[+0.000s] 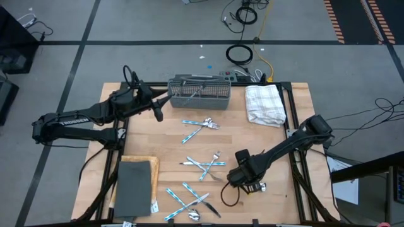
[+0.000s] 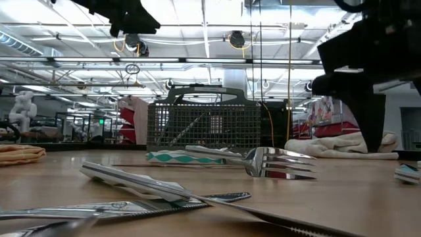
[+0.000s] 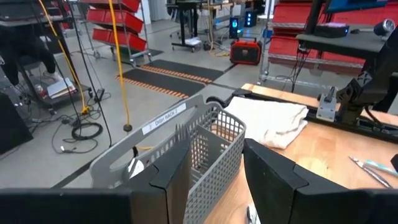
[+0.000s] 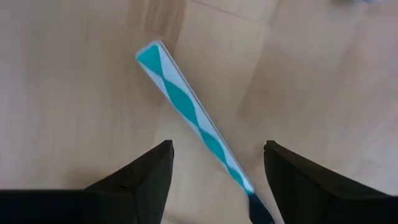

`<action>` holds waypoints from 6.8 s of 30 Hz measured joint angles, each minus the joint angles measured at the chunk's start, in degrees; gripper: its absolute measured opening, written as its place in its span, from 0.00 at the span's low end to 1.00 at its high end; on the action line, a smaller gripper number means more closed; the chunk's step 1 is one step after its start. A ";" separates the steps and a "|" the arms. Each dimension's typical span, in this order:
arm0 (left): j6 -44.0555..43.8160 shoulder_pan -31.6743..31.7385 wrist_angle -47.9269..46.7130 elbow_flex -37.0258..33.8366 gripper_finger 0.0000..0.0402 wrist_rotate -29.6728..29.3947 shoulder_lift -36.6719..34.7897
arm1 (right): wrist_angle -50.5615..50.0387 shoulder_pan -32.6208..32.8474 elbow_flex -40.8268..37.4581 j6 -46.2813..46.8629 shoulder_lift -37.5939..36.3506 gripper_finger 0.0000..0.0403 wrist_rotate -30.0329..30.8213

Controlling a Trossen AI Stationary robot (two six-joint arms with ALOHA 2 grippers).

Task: Sort silverware
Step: Put the blue knife into the silverware basket

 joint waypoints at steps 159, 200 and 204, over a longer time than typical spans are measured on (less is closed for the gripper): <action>-2.56 0.01 -2.03 -0.10 0.37 -2.95 0.07 | -16.63 -25.56 22.59 -20.43 7.41 0.44 -0.02; -1.27 0.01 -8.15 -0.11 0.37 -6.55 0.09 | 4.48 -24.34 14.91 -11.25 17.07 0.01 0.58; -1.09 0.01 -8.13 -0.11 0.37 -6.58 0.09 | 3.41 -24.12 14.63 -7.86 14.16 0.00 2.11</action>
